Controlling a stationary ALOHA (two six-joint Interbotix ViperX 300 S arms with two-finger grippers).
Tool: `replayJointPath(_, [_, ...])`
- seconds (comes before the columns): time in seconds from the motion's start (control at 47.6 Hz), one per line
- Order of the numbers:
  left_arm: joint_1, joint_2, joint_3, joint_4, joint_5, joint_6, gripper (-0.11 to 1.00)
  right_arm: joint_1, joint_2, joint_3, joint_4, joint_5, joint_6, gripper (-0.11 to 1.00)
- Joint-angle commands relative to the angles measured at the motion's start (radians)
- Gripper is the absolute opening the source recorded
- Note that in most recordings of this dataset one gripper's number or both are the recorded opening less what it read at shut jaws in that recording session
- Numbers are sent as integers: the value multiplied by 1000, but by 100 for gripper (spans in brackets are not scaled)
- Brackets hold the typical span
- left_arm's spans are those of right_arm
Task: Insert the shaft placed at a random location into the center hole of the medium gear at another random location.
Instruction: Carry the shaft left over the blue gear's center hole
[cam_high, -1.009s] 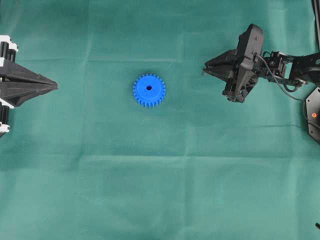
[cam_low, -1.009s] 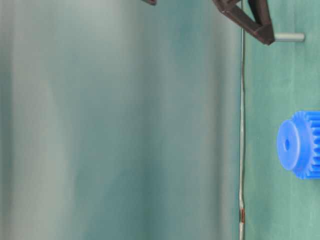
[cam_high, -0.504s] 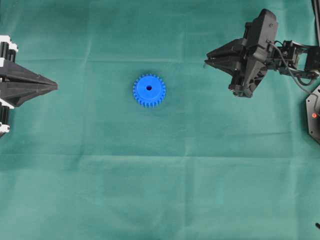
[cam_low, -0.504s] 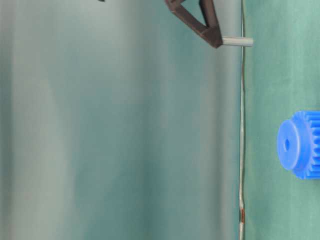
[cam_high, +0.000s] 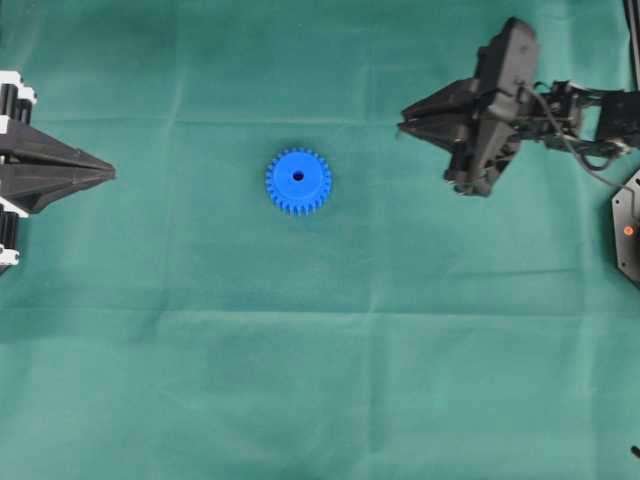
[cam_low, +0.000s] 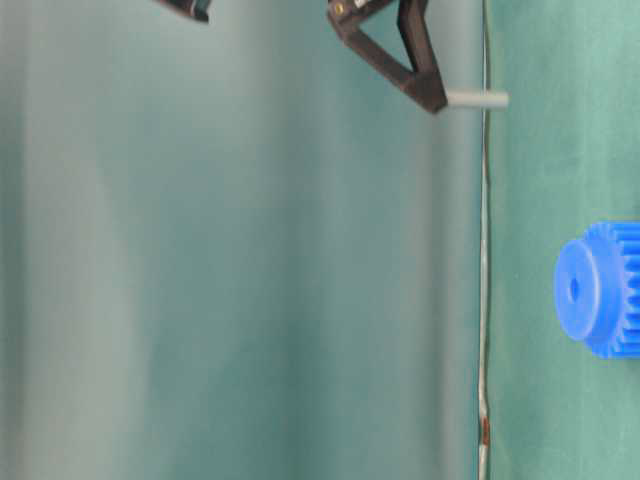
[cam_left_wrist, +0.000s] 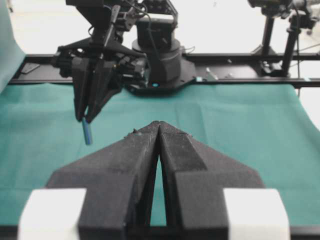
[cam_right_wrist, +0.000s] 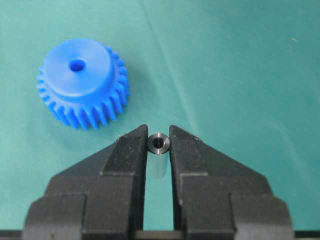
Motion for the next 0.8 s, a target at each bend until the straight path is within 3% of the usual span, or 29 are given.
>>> replayJointPath(0.0, [-2, 9, -23, 3, -5, 0, 0, 26, 38, -74, 6, -12, 12, 13])
replayJointPath(0.462, [-2, 9, -23, 3, -3, -2, 0, 100, 235, -313, 5, -8, 11, 13])
replayJointPath(0.777, [-2, 9, -23, 3, -3, -3, 0, 118, 287, -371, 5, -5, 11, 13])
